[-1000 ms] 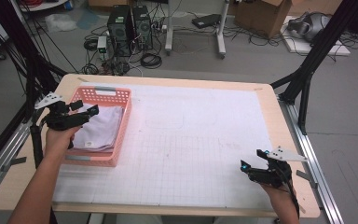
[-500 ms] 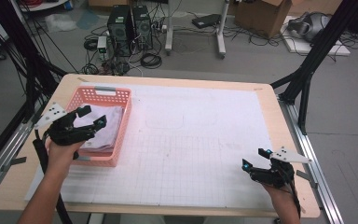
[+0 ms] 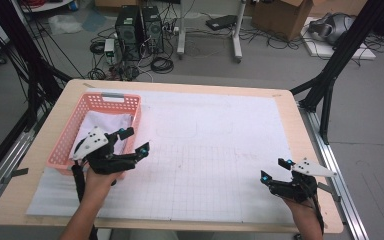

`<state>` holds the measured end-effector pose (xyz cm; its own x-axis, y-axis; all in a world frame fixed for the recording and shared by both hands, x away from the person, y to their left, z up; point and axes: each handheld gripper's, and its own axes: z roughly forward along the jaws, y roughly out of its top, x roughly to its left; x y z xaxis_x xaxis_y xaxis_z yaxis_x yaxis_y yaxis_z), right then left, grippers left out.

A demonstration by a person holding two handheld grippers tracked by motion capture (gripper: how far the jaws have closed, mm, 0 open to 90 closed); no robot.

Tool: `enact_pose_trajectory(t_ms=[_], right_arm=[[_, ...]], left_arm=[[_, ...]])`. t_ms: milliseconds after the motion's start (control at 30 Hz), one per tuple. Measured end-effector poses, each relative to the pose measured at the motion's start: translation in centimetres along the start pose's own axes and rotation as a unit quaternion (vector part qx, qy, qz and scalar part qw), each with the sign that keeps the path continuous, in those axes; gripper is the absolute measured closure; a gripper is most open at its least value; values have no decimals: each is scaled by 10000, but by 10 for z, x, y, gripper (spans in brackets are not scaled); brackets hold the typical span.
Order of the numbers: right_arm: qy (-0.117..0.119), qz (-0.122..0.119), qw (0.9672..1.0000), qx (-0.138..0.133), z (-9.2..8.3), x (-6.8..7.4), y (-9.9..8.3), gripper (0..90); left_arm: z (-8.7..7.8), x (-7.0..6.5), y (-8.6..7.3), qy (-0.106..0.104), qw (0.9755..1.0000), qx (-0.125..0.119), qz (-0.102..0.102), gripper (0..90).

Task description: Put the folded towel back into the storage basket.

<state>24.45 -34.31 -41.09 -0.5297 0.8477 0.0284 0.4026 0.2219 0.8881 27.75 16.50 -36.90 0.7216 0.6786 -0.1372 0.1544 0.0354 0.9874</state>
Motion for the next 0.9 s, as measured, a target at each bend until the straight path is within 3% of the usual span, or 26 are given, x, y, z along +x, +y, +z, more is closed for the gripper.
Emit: enact_pose_trajectory(t_ms=[200,467,900], right_arm=[[-5,-25,10000,23,-1,3,-1,191],[-31,-12,10000,13,-1,2,-2,192],[-43,44,10000,40,-1,1,-3,192]], left_arm=[[13,-15,-13,-256,9995,174,-6,223],[28,-34,-29,-502,9977,436,137,224],[39,-41,-40,-569,9963,620,175,224]])
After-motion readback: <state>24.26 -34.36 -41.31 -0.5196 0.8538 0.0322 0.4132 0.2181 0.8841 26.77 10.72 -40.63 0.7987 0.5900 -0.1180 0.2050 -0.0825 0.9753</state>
